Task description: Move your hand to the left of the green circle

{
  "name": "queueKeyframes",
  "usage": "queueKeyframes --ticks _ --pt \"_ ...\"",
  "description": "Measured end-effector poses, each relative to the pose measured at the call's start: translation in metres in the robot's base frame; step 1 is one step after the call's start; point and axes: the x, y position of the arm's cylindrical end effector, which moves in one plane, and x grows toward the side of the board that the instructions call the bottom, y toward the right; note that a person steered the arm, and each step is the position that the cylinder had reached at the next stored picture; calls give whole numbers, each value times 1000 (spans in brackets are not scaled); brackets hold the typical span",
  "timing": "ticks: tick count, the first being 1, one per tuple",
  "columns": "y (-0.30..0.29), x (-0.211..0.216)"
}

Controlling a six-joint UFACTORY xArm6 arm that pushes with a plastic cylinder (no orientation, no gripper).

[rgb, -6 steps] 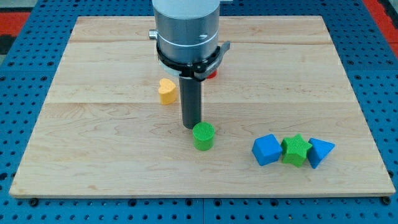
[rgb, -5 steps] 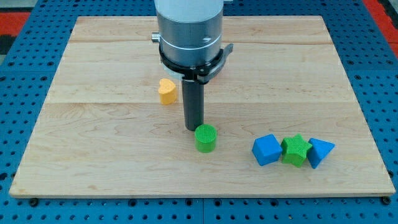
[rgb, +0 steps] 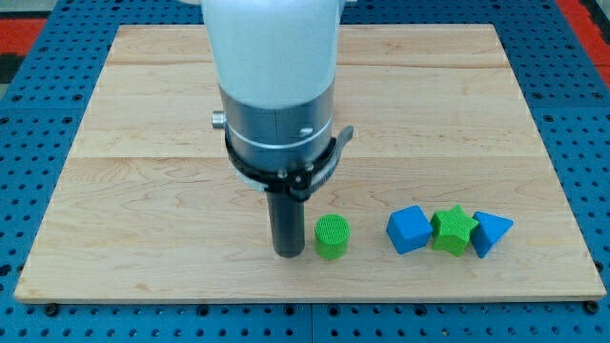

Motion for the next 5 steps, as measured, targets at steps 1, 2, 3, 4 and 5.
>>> queueKeyframes --ticks 1,2,3,4,5 --pt "10 5" --pt "-4 -2" --pt "-4 -4" --pt "-3 -14" --pt "0 -21"
